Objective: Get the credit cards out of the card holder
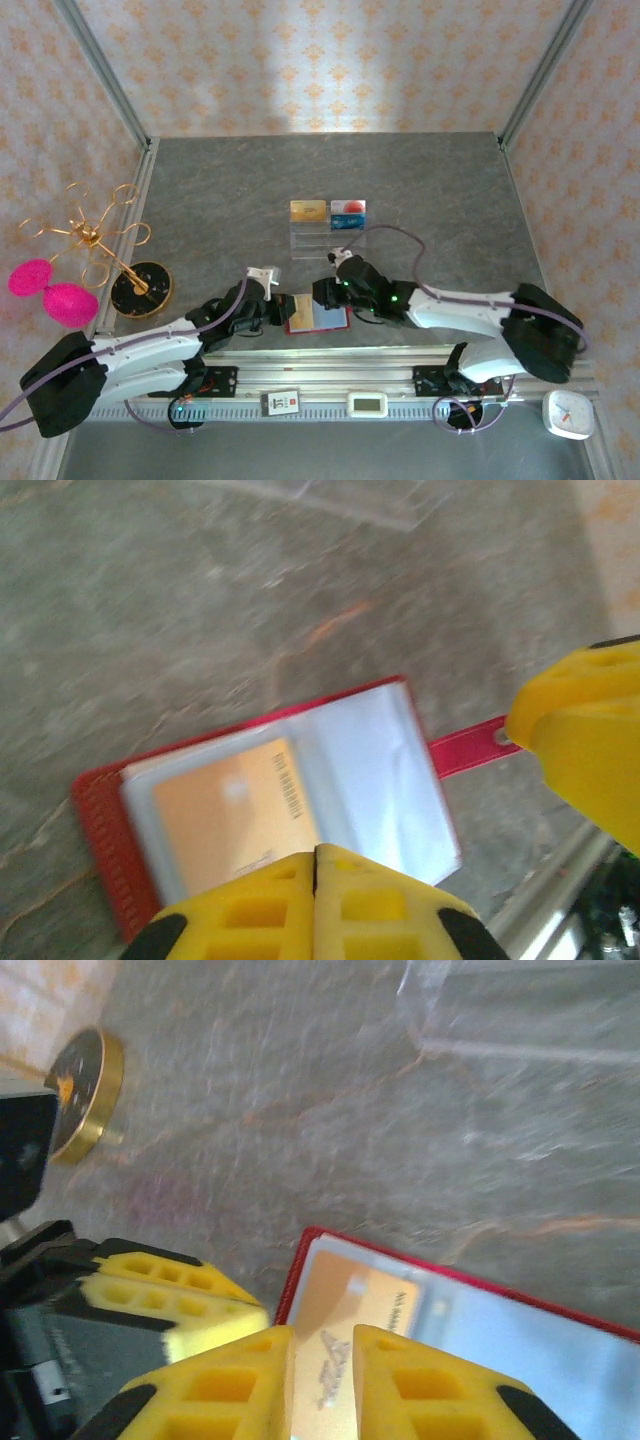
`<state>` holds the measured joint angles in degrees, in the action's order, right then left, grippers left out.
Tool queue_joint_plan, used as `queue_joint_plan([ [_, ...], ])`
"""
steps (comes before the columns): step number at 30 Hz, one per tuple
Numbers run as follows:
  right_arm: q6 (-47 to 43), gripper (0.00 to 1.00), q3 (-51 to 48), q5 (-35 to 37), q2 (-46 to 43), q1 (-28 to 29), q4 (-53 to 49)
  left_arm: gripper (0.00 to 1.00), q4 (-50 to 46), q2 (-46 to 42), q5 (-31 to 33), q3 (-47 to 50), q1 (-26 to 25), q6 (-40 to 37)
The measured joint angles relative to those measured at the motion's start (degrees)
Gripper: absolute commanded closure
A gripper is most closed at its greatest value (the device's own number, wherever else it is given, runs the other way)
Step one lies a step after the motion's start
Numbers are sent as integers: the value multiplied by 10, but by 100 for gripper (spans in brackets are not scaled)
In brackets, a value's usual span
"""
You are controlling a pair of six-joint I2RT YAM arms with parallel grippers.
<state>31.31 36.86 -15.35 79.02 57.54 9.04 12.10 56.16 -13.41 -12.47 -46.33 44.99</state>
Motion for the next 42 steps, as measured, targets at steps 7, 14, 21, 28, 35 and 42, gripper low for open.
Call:
queue_joint_plan([
  [7,14,81,17,-110,91,-10,8,100,-12,35,7,2,3,-5],
  [14,33,81,17,-120,118,-14,-2,100,-10,50,10,8,3,-5],
  [21,45,78,17,-114,129,-21,-11,100,20,78,17,12,3,-5],
  [28,50,91,17,-115,136,-24,-11,100,45,95,17,12,3,-5],
  [35,58,100,11,-110,135,-30,-6,100,53,99,17,12,4,-5],
  [42,68,100,-25,-87,91,-30,-4,100,12,66,20,12,14,-20],
])
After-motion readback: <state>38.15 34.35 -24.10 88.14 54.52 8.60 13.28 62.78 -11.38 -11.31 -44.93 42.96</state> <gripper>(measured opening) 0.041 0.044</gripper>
